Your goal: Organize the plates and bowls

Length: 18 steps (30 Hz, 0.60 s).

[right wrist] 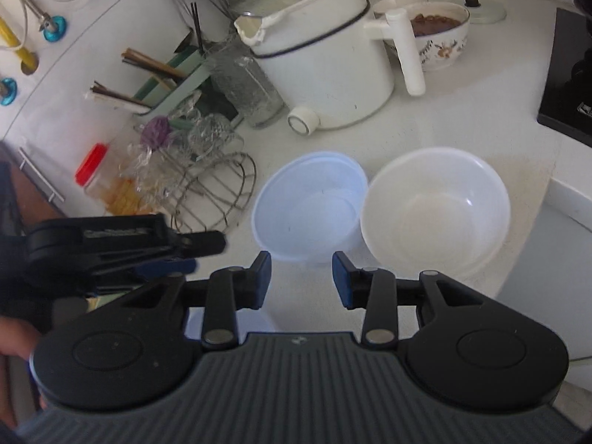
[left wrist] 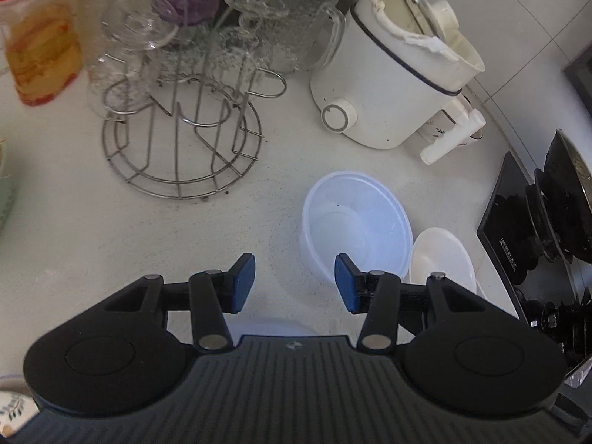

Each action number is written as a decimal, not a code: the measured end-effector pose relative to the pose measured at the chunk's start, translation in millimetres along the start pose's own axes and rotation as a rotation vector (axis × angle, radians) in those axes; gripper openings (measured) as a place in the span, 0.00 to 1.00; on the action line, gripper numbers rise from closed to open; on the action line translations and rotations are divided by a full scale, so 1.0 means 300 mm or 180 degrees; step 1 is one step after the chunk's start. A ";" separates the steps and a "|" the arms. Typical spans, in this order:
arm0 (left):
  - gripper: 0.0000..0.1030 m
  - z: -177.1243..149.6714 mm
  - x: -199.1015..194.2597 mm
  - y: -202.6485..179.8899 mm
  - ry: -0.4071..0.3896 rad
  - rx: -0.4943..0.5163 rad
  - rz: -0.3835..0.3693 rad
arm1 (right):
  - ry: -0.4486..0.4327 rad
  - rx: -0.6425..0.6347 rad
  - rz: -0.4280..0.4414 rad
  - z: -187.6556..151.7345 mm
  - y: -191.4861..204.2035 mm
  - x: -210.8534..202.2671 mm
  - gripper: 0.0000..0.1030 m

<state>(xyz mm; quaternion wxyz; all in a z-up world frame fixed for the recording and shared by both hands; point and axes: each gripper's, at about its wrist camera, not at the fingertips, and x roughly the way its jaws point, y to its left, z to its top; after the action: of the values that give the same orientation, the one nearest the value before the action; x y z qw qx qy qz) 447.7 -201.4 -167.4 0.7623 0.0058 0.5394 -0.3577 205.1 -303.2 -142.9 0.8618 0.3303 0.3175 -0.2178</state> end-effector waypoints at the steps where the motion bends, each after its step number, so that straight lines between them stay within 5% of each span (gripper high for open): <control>1: 0.52 0.011 0.019 -0.002 0.0027 0.0015 -0.0012 | 0.0003 0.0053 -0.0012 0.007 -0.004 0.012 0.39; 18: 0.50 0.178 0.187 -0.034 0.0233 0.0307 -0.0024 | 0.0062 0.0595 -0.0257 0.065 -0.052 0.134 0.39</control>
<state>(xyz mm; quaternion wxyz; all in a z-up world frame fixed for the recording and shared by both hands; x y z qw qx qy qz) 494.8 -260.3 -187.5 0.7396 0.0536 0.5490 -0.3857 232.2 -334.3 -165.9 0.8146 0.3982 0.3172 -0.2779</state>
